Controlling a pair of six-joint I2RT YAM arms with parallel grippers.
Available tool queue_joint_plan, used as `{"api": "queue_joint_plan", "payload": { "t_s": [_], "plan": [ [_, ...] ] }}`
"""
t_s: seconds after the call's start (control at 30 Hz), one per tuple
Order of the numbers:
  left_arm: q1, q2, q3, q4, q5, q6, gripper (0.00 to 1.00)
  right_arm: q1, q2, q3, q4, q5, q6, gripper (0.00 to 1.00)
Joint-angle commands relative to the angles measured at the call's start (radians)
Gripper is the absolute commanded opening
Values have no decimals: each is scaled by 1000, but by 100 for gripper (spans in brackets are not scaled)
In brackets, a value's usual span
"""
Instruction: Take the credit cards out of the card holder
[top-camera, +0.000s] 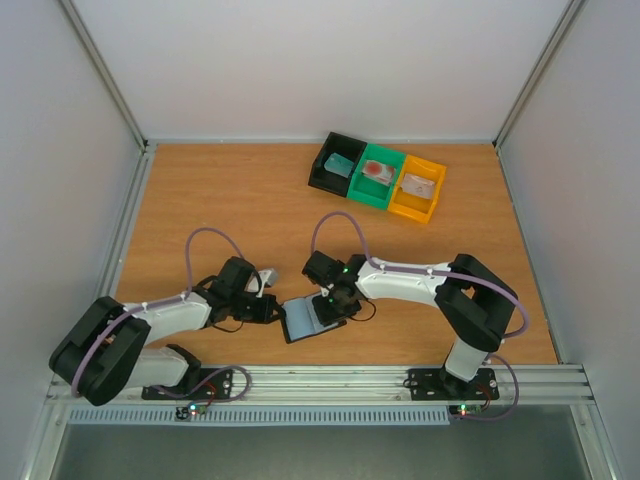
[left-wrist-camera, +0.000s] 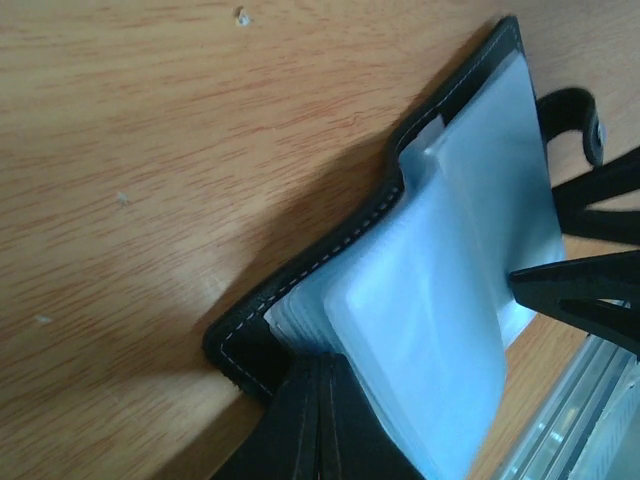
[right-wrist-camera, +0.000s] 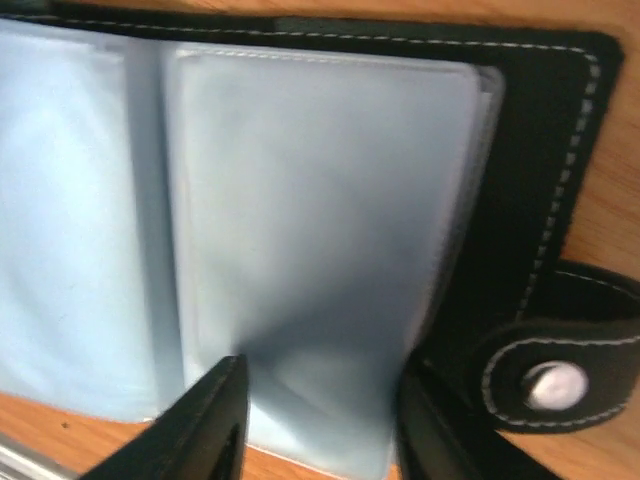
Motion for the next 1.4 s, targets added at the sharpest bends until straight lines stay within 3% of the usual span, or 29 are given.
{"api": "queue_joint_plan", "payload": {
  "t_s": [0.0,0.13,0.23,0.33,0.5,0.7,0.97,1.17,1.37],
  "plan": [
    [-4,26,-13,64,-12,12,0,10,11,34,130,-150,-44,31],
    [-4,22,-15,63,-14,10,0,10,17,56,141,-180,-62,21],
    [-4,16,-16,62,-16,10,1,10,9,65,147,-196,-73,7],
    [-4,14,-18,63,-15,10,0,10,-13,69,174,-227,-75,5],
    [-4,12,-18,63,-15,10,1,11,-45,57,243,-293,-123,24],
    [-4,6,-19,60,-18,10,1,10,8,73,187,-220,-125,34],
    [-4,1,-21,58,-19,10,0,10,8,118,3,43,-114,43],
    [-4,-4,-22,55,-21,12,0,8,-44,119,-119,234,-51,44],
    [-4,-8,-24,55,-22,11,0,-29,-167,104,-209,305,-42,47]
  ]
}}
